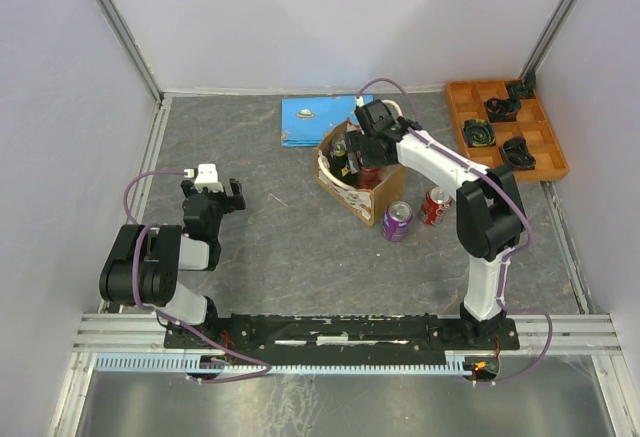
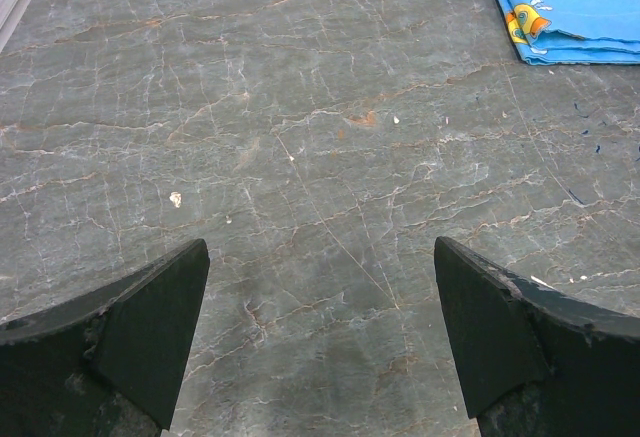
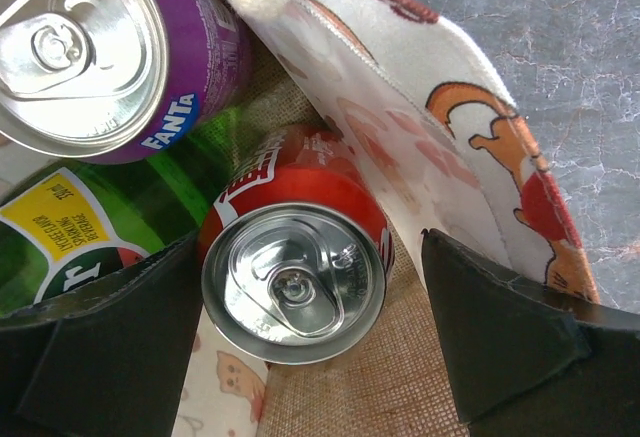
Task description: Take the beverage out of the canvas bag
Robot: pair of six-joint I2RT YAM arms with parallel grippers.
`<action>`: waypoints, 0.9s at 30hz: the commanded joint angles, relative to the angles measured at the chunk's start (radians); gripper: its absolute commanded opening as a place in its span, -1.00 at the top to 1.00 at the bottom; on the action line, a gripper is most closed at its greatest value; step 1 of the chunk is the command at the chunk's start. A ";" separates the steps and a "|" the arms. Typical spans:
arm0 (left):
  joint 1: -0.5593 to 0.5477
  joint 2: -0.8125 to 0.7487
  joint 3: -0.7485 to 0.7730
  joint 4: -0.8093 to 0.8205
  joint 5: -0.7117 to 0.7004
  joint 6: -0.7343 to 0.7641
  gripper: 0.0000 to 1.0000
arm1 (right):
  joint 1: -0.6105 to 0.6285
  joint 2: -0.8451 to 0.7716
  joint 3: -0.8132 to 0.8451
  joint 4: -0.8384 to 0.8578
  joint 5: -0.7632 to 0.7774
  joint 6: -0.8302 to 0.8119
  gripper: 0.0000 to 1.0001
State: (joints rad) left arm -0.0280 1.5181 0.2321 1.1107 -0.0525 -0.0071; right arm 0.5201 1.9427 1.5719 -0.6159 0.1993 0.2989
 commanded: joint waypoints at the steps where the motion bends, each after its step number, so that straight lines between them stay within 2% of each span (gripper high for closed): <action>1: 0.004 0.001 0.003 0.067 -0.021 0.001 -0.99 | 0.004 0.018 -0.018 -0.031 0.028 0.000 -0.85; 4: 0.003 0.001 0.003 0.068 -0.022 0.001 -0.99 | 0.004 0.035 -0.002 -0.028 0.032 -0.005 -0.76; 8: 0.004 0.001 0.004 0.067 -0.023 0.001 -0.99 | 0.004 0.061 0.023 -0.040 0.034 -0.016 -0.36; 9: 0.004 0.001 0.004 0.066 -0.023 0.001 -0.99 | 0.003 0.063 0.028 -0.045 0.033 -0.019 -0.16; 10: 0.003 0.001 0.003 0.067 -0.022 0.001 -0.99 | 0.004 0.061 0.033 -0.051 0.032 -0.022 0.15; 12: 0.003 0.001 0.004 0.067 -0.022 0.001 -0.99 | 0.005 0.049 0.036 -0.061 0.041 -0.026 0.90; 13: 0.003 0.001 0.004 0.066 -0.022 0.001 -0.99 | 0.005 0.038 0.036 -0.064 0.047 -0.029 1.00; 27: 0.004 0.002 0.003 0.068 -0.023 0.001 -0.99 | 0.007 -0.285 0.023 0.017 0.110 -0.088 1.00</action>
State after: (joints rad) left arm -0.0280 1.5181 0.2321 1.1107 -0.0525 -0.0071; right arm 0.5293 1.8496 1.5826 -0.6983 0.2531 0.2401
